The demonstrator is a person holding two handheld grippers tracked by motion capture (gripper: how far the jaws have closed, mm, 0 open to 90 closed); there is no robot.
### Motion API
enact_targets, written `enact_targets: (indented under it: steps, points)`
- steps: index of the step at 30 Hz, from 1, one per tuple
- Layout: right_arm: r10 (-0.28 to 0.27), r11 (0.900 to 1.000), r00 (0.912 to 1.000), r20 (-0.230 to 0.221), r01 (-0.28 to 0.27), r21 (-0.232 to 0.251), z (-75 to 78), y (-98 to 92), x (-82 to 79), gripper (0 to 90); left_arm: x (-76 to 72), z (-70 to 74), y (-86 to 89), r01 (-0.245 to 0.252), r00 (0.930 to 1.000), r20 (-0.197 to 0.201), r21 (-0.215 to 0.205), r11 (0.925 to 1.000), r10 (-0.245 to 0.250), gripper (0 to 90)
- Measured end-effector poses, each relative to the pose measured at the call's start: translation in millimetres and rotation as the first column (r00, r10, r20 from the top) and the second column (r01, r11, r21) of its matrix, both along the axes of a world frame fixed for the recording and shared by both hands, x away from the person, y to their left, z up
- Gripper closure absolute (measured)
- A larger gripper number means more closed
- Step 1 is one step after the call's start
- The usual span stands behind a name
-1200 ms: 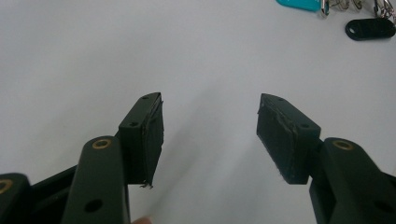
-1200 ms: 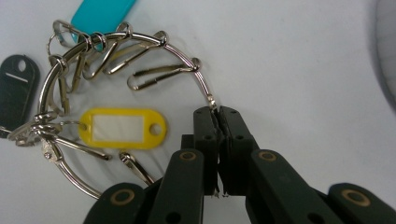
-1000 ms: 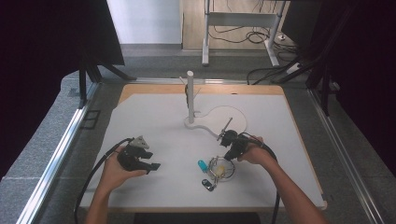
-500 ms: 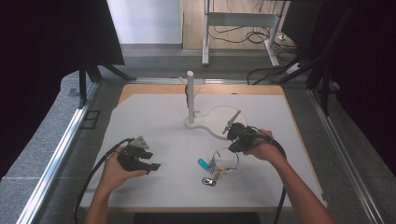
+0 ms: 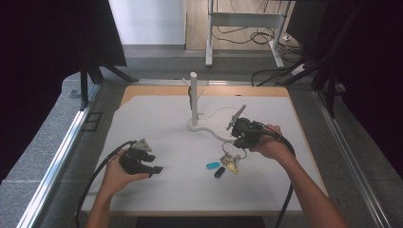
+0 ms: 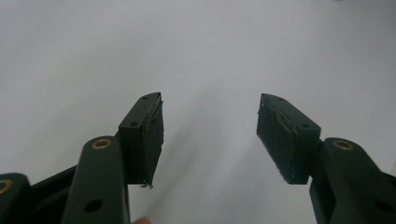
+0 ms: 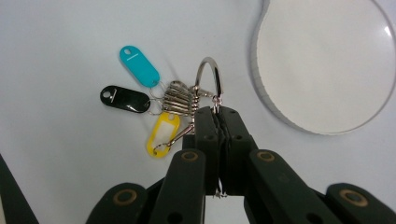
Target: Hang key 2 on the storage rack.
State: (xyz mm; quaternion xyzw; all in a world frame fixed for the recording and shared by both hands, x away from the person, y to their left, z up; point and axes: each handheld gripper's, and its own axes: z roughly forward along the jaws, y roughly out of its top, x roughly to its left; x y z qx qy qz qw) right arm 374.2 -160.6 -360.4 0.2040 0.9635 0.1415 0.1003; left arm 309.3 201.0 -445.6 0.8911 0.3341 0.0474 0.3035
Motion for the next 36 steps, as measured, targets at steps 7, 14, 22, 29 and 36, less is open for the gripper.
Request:
enact_targets:
  steps: [7,14,22,29,36]
  points:
    - [0.008,1.0,0.9995,0.031,-0.007,-0.027,20.4,5.2,-1.0,88.1,-0.1,0.0,0.1,0.0,1.0,-0.001,-0.002,1.0,0.0,41.9]
    - [0.024,0.998,0.9987,0.044,-0.022,-0.053,36.2,10.2,2.4,88.1,-0.3,-0.1,0.1,-0.003,1.0,-0.006,-0.005,1.0,0.003,41.9]
    - [0.021,0.998,0.9985,0.05,-0.018,-0.052,46.4,14.2,7.7,88.1,0.0,-0.3,1.4,-0.003,1.0,-0.006,-0.005,1.0,0.003,41.9]
    - [0.015,0.999,0.9984,0.054,-0.012,-0.052,49.1,14.6,8.9,88.0,0.0,-0.9,1.0,-0.004,1.0,-0.007,-0.005,1.0,0.004,41.9]
    - [0.009,0.999,0.9977,0.067,-0.005,-0.047,58.6,13.8,10.8,88.0,0.4,-1.8,0.3,-0.002,0.9999,-0.01,-0.008,1.0,0.002,41.9]
